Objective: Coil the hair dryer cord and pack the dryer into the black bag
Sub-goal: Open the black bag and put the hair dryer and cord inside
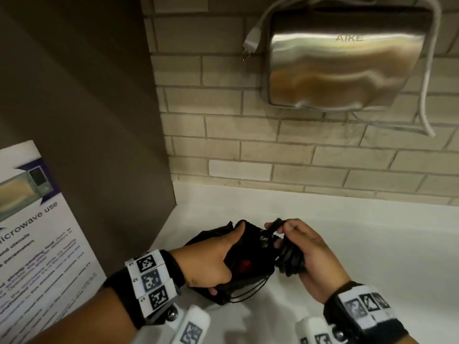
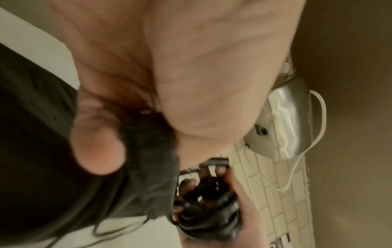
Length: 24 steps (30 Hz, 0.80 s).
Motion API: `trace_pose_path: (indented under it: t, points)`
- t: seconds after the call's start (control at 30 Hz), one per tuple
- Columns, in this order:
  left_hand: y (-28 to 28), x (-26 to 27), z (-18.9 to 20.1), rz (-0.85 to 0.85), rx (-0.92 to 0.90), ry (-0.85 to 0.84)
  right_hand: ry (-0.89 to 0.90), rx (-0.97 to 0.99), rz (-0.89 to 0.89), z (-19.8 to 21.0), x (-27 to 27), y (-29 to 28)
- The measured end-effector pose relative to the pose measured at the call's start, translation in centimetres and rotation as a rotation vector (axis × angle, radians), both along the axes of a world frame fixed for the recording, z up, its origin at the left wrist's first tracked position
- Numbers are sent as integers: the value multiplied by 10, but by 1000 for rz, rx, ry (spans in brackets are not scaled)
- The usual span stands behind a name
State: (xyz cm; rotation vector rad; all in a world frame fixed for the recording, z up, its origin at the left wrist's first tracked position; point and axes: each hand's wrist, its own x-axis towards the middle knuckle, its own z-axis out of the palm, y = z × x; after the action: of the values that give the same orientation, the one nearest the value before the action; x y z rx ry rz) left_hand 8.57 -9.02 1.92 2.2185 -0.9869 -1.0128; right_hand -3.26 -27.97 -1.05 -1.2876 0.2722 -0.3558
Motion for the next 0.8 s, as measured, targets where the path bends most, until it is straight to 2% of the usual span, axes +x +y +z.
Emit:
trace_pose_path:
  t: [0.1, 0.2, 0.4, 0.53, 0.57, 0.63, 0.8]
  points:
    - [-10, -10, -8, 27, -91, 9, 84, -412, 31, 7, 2, 18]
    - [-12, -14, -14, 44, -88, -121, 174, -680, 90, 20, 1, 24]
    - [-11, -36, -4, -28, -53, -306, 530, -1229, 254, 62, -11, 10]
    - [-14, -57, 2, -47, 49, -340, 842, -1594, 282, 60, -32, -16]
    - [-15, -60, 1, -56, 72, -336, 923, -1637, 305, 54, -35, -21]
    - [-19, -64, -2, -83, 108, -335, 1006, -1594, 349, 43, -37, -25]
    - [-34, -80, -8, -186, 160, -340, 922, -1186, 513, 24, -15, -6]
